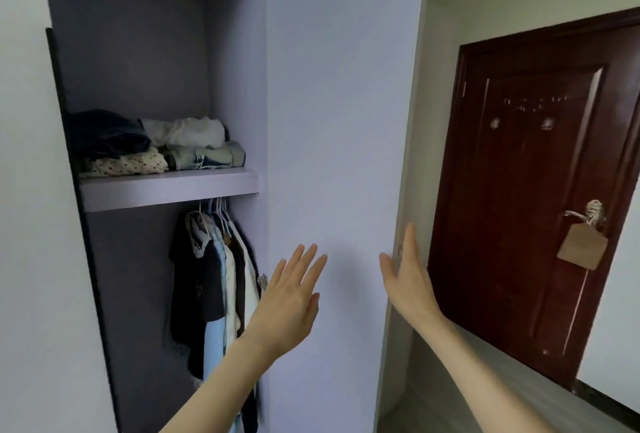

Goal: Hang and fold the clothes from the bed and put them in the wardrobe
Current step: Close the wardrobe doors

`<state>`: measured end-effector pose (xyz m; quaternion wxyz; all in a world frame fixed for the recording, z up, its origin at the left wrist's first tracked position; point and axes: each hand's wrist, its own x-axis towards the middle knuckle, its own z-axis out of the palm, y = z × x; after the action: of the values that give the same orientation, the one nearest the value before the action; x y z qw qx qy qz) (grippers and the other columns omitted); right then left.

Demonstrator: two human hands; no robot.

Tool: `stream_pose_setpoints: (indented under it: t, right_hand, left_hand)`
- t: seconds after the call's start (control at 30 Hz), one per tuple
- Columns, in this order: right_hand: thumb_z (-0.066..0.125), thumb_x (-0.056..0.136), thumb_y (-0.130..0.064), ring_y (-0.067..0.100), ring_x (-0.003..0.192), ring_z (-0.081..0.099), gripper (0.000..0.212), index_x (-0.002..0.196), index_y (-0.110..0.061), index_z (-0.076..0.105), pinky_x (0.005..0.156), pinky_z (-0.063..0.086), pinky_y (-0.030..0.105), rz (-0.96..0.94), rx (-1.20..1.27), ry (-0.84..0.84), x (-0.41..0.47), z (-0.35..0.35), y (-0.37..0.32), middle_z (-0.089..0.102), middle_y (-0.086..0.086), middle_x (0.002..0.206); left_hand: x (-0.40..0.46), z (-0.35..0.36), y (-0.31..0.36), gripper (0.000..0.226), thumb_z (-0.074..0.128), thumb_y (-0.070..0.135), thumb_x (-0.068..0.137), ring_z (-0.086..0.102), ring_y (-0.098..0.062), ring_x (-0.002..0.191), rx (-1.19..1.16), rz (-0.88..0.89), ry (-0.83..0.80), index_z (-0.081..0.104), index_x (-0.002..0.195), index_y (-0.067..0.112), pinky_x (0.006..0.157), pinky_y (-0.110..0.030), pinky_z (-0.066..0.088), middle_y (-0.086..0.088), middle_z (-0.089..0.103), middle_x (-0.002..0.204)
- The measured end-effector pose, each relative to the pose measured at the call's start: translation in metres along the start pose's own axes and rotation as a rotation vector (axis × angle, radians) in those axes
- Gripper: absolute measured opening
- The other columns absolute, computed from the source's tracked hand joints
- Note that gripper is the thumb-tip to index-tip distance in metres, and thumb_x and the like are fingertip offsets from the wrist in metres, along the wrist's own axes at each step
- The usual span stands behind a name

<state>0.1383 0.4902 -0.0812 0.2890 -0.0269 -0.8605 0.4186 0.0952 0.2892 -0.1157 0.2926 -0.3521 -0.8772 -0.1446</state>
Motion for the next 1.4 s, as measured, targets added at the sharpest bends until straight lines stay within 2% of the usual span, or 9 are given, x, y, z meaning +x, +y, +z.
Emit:
stream_pose_setpoints:
  t: [0.13,0.2,0.33,0.5,0.67,0.8,1.03,1.2,1.4]
  right_hand:
    - [0.036,0.101,-0.035,-0.015,0.119,0.037,0.047,0.146,-0.039,0.024,0.090,0.030,0.001,0.025,0.333,-0.098,0.012,-0.016,0.008,0.037,-0.025,0.138]
    - [0.035,0.099,-0.043,-0.011,0.117,0.045,0.040,0.139,-0.043,0.036,0.081,0.034,0.001,0.028,0.405,-0.150,0.009,-0.021,0.007,0.043,-0.027,0.131]
    - [0.031,0.083,-0.062,-0.001,0.104,0.059,0.032,0.109,-0.058,0.048,0.091,0.036,0.017,-0.033,0.433,-0.297,0.000,-0.017,-0.009,0.056,-0.021,0.119]
    - [0.023,0.082,-0.066,-0.019,0.099,0.054,0.040,0.110,-0.058,0.051,0.082,0.030,-0.007,-0.204,0.389,-0.506,-0.006,0.016,-0.036,0.062,-0.015,0.115]
    - [0.020,0.088,-0.067,-0.006,0.119,0.050,0.037,0.116,-0.064,0.044,0.110,0.034,0.027,-0.368,0.449,-0.621,-0.010,0.084,-0.075,0.044,-0.029,0.135]
    - [0.017,0.089,-0.068,-0.002,0.140,0.015,0.052,0.139,-0.057,0.024,0.114,0.017,0.025,-0.557,0.210,-0.653,-0.009,0.146,-0.101,0.006,-0.024,0.154]
    - [0.036,0.100,-0.031,0.018,0.143,-0.024,0.063,0.144,-0.043,-0.007,0.118,0.003,0.042,-0.888,-0.258,-0.365,0.012,0.245,-0.125,-0.031,-0.005,0.152]
    - [0.069,0.082,-0.030,0.040,0.140,0.021,0.078,0.145,-0.032,0.023,0.102,0.030,0.066,-0.996,-0.414,-0.094,0.040,0.295,-0.128,0.020,0.010,0.155]
    - [0.080,0.070,-0.034,0.040,0.136,0.029,0.081,0.141,-0.028,0.041,0.095,0.032,0.072,-0.973,-0.456,0.050,0.064,0.353,-0.147,0.032,0.009,0.150]
  left_hand:
    - [0.011,0.019,0.016,0.070,0.031,0.047,0.098,-0.024,-0.015,0.142,0.054,-0.066,-0.014,-0.019,0.143,0.027,0.118,-0.037,-0.008,0.008,-0.023,0.152]
    - [0.009,0.021,0.023,0.080,0.026,0.062,0.092,-0.029,-0.012,0.139,0.082,-0.127,-0.008,-0.028,0.139,0.027,0.116,-0.034,-0.016,0.009,-0.030,0.150]
    - [0.005,0.010,0.025,0.104,0.018,0.085,0.074,-0.030,-0.011,0.139,0.059,-0.206,0.009,-0.029,0.141,0.020,0.113,-0.035,-0.020,0.005,-0.034,0.150]
    - [-0.020,-0.023,-0.002,0.114,0.021,0.087,0.069,-0.028,-0.011,0.140,0.130,-0.311,0.068,-0.024,0.144,0.013,0.114,-0.037,-0.018,0.003,-0.031,0.151]
    - [-0.072,-0.062,-0.043,0.104,0.025,0.078,0.078,-0.021,-0.015,0.143,0.273,-0.447,0.107,-0.019,0.145,0.012,0.116,-0.040,-0.012,0.000,-0.023,0.155]
    - [-0.100,-0.084,-0.084,0.100,0.032,0.072,0.085,-0.027,-0.017,0.141,0.379,-0.574,0.131,-0.023,0.143,0.012,0.115,-0.042,-0.014,-0.001,-0.028,0.152]
    - [-0.121,-0.100,-0.174,0.103,0.025,0.077,0.082,-0.035,-0.020,0.137,0.509,-0.662,0.081,-0.032,0.140,0.014,0.110,-0.047,-0.023,-0.004,-0.038,0.148]
    - [-0.121,-0.099,-0.239,0.109,0.010,0.088,0.072,-0.034,-0.019,0.137,0.533,-0.645,0.083,-0.031,0.141,0.015,0.108,-0.045,-0.027,-0.003,-0.038,0.149]
    - [-0.108,-0.100,-0.299,0.109,0.040,0.077,0.077,-0.021,-0.031,0.141,0.535,-0.647,0.129,-0.018,0.143,0.012,0.112,-0.056,-0.013,-0.009,-0.022,0.152]
